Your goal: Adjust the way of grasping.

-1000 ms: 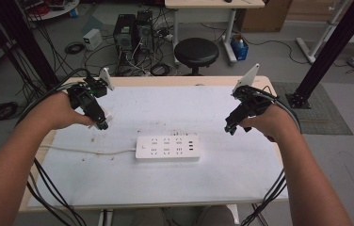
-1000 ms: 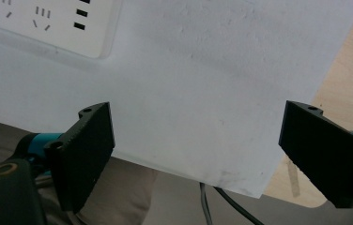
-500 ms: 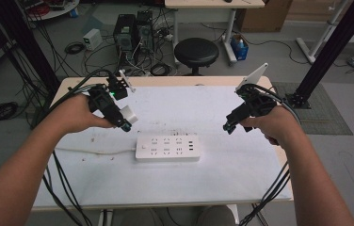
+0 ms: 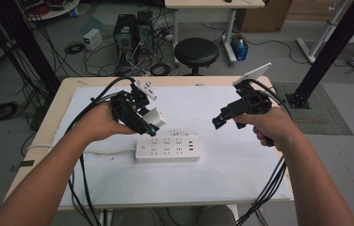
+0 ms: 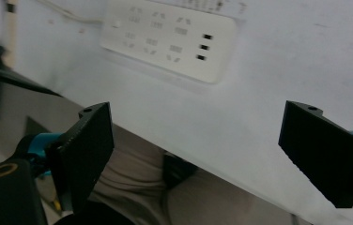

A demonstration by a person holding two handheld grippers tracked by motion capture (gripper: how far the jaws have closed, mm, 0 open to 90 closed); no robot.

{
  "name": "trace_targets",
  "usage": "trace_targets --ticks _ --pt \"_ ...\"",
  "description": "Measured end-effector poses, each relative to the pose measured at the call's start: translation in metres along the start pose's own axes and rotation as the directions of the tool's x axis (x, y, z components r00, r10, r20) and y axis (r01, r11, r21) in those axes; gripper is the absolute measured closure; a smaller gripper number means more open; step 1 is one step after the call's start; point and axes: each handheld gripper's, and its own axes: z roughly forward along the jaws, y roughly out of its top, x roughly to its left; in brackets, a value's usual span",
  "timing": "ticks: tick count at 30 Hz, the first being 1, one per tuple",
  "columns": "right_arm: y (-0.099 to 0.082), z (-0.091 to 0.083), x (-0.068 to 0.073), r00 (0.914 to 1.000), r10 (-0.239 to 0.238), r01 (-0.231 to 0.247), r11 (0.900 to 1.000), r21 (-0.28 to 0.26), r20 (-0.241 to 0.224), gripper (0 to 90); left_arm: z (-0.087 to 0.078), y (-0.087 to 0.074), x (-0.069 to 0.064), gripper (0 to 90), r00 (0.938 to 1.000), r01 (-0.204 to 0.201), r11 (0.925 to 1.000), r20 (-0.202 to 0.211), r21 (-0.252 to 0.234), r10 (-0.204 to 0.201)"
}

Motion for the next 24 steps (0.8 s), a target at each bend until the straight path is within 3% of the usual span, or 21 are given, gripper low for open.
trace_targets --ticks 1,2,3,4,5,6,7,8,10,11,13,14,16,20,21,23,24 --pt "0.000 0.002 0.001 0.9997 0.001 -0.002 1.0000 -0.003 -0.026 10.4 0.000 0.000 0.000 42.5 1.0000 0.000 1.0000 0.000 0.000 0.000" --pt "0.001 0.005 0.004 0.9966 0.011 -0.011 0.9999 0.003 -0.082 10.4 0.008 0.004 -0.005 42.5 0.9997 -0.022 0.9994 0.007 -0.027 0.022" --pt "0.001 0.005 0.004 0.9966 0.011 -0.011 0.9999 0.003 -0.082 10.4 0.008 0.004 -0.005 42.5 0.9997 -0.022 0.9994 0.007 -0.027 0.022" --pt "0.003 0.009 0.009 0.9893 0.018 -0.018 0.9998 0.006 -0.145 10.4 0.011 0.006 -0.007 42.5 0.9994 -0.033 0.9990 0.010 -0.031 0.033" --pt "0.003 0.010 0.011 0.9844 0.020 -0.020 0.9998 0.003 -0.175 10.4 0.015 0.007 -0.009 42.5 0.9992 -0.039 0.9987 0.009 -0.033 0.040" --pt "0.003 0.010 0.011 0.9844 0.020 -0.020 0.9998 0.003 -0.175 10.4 0.017 0.008 -0.010 42.5 0.9989 -0.046 0.9984 0.010 -0.032 0.047" --pt "0.005 0.013 0.015 0.9729 0.020 -0.020 0.9998 0.000 -0.230 10.4 0.023 0.011 -0.013 42.5 0.9985 -0.050 0.9977 0.018 -0.046 0.051" --pt "0.006 0.015 0.016 0.9665 0.021 -0.022 0.9998 0.000 -0.256 10.4 0.023 0.011 -0.013 42.5 0.9985 -0.050 0.9977 0.018 -0.046 0.051" --pt "0.007 0.018 0.019 0.9557 0.030 -0.032 0.9995 -0.001 -0.293 10.4 0.029 0.016 -0.016 42.5 0.9970 -0.074 0.9959 0.018 -0.052 0.075" --pt "0.007 0.018 0.019 0.9557 0.030 -0.032 0.9995 -0.001 -0.293 10.4 0.029 0.016 -0.016 42.5 0.9970 -0.074 0.9959 0.018 -0.052 0.075" --pt "0.009 0.027 0.020 0.9328 0.059 -0.063 0.9980 0.001 -0.356 10.5 0.034 0.020 -0.022 42.5 0.9965 -0.079 0.9945 0.021 -0.068 0.081" --pt "0.009 0.027 0.020 0.9328 0.059 -0.063 0.9980 0.001 -0.356 10.5 0.034 0.020 -0.022 42.4 0.9965 -0.079 0.9945 0.021 -0.068 0.081" --pt "0.011 0.037 0.020 0.9208 0.074 -0.074 0.9971 0.015 -0.383 10.9 0.036 0.023 -0.025 42.5 0.9949 -0.097 0.9929 0.024 -0.070 0.098" --pt "0.011 0.042 0.021 0.9169 0.080 -0.077 0.9968 0.023 -0.391 11.0 0.039 0.026 -0.027 42.5 0.9927 -0.112 0.9908 0.036 -0.076 0.115" --pt "0.012 0.049 0.022 0.9066 0.083 -0.079 0.9965 0.027 -0.414 16.8 0.040 0.027 -0.028 42.4 0.9923 -0.114 0.9903 0.040 -0.079 0.118" --pt "0.012 0.051 0.022 0.9048 0.085 -0.081 0.9963 0.028 -0.417 17.0 0.042 0.028 -0.029 42.5 0.9911 -0.122 0.9896 0.044 -0.076 0.125" --pt "0.013 0.053 0.022 0.8998 0.084 -0.081 0.9964 0.026 -0.428 24.3 0.043 0.028 -0.029 42.5 0.9906 -0.126 0.9891 0.045 -0.077 0.129"
